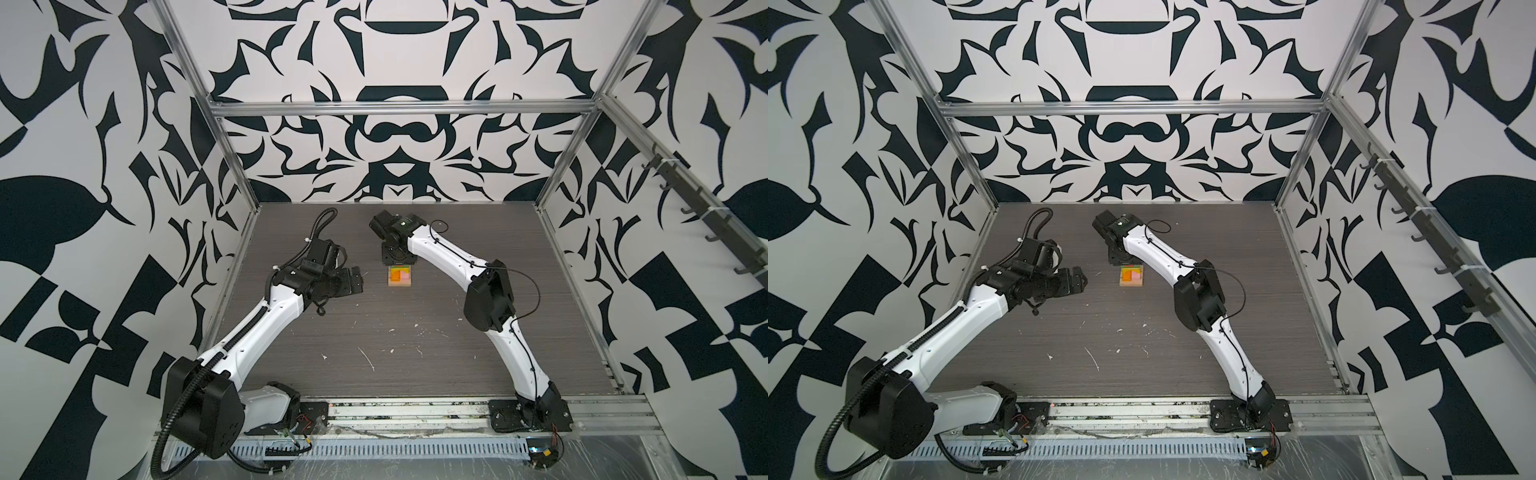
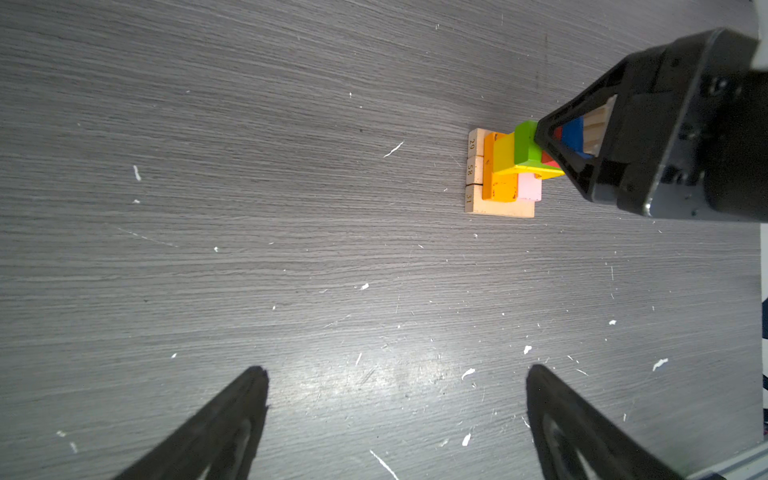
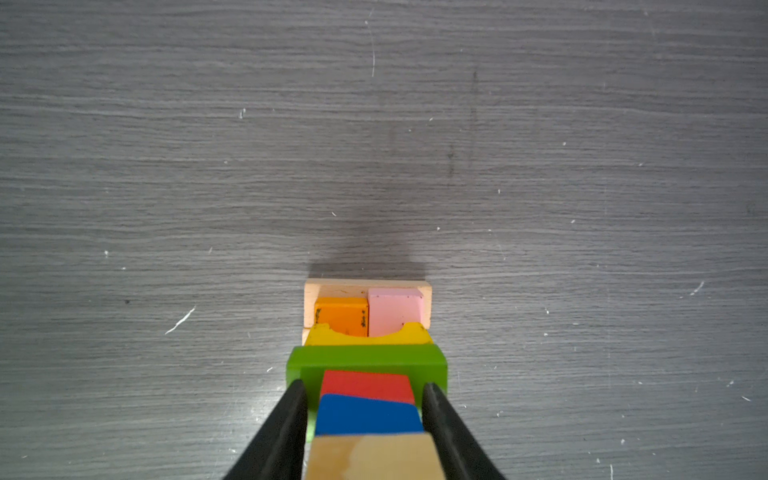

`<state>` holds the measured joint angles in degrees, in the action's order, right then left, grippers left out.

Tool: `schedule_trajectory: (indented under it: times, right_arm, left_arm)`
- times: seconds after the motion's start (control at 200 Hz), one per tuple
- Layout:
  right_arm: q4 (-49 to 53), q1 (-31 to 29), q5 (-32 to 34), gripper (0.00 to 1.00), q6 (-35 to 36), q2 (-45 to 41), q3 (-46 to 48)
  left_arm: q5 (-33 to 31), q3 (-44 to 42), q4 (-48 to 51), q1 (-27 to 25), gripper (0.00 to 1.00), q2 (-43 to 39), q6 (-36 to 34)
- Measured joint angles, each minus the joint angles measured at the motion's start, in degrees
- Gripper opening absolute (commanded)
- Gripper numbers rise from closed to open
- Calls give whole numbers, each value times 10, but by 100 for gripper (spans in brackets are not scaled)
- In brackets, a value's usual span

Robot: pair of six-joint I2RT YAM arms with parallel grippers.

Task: Build the wood block tower
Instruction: 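Lower the wood cube onto the blue cube with the right gripper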

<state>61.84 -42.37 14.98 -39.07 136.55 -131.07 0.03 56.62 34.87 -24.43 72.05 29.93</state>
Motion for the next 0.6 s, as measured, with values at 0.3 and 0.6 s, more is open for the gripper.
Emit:
schedule_trajectory:
  times: [0.3, 0.6]
  right_arm:
    - [0, 0, 0, 41, 0, 0, 2]
    - [-2, 0, 0, 34, 0, 0, 3]
  left_arm:
    - [0, 0, 0, 0, 100, 0, 0]
    - [1, 0, 0, 0, 100, 0, 1]
